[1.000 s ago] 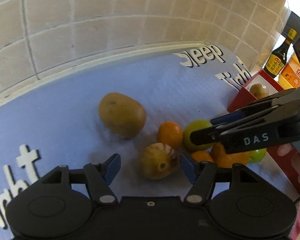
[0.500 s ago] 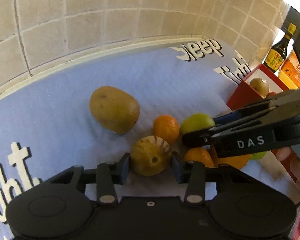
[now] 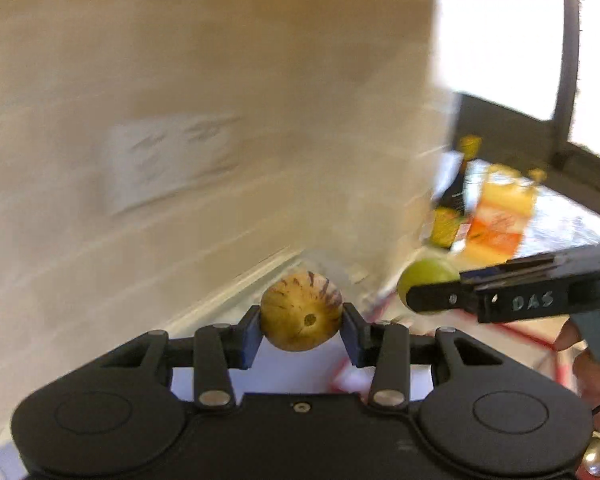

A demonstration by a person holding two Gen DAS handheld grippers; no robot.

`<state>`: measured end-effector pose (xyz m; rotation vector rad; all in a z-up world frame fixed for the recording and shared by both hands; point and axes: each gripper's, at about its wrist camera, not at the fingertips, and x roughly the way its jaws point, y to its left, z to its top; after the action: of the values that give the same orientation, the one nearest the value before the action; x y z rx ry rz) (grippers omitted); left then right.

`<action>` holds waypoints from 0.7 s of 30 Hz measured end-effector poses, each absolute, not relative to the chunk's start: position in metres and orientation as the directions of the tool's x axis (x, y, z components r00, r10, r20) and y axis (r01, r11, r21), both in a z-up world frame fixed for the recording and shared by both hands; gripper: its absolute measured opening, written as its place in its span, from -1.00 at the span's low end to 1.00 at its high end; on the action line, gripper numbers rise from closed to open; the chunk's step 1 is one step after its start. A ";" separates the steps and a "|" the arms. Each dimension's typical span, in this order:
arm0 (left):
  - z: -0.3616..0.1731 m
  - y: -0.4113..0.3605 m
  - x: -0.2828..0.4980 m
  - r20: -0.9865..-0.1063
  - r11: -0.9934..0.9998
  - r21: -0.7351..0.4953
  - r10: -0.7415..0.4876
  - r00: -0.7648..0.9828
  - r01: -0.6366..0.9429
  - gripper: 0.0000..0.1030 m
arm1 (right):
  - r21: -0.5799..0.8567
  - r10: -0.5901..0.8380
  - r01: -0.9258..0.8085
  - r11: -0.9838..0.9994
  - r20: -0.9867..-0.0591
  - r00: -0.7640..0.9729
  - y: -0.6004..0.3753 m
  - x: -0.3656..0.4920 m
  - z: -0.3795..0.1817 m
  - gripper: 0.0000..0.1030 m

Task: Organize fruits
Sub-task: 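Place the striped fruit and green apple in the white box, opening both grippers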

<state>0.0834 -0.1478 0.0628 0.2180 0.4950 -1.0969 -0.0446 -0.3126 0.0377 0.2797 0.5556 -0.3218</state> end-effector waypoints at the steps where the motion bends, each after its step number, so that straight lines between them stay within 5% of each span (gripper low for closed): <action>1: 0.065 -0.161 0.077 -0.480 0.419 -0.066 -0.809 0.339 0.906 -0.04 | 0.165 -0.266 0.415 0.895 -0.550 0.792 -0.325 -0.058 0.039 -0.03; 6: 0.031 -0.249 0.043 -0.576 0.260 -0.078 -0.800 0.169 0.962 -0.03 | 0.175 -0.389 0.617 0.767 -0.638 0.664 -0.392 -0.101 0.006 -0.03; 11: -0.035 -0.306 0.015 -0.702 0.184 -0.052 -0.706 0.096 0.982 -0.03 | 0.223 -0.360 0.719 0.659 -0.745 0.561 -0.433 -0.121 -0.056 -0.03; 21: -0.095 -0.344 0.011 -0.810 0.149 -0.079 -0.586 0.023 0.986 -0.03 | 0.247 -0.327 0.744 0.621 -0.781 0.532 -0.447 -0.113 -0.097 -0.03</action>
<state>0.0107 -0.3436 -0.0950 0.6125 0.8348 -1.3414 -0.1135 -0.4472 -0.0966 0.6173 0.7628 -0.6897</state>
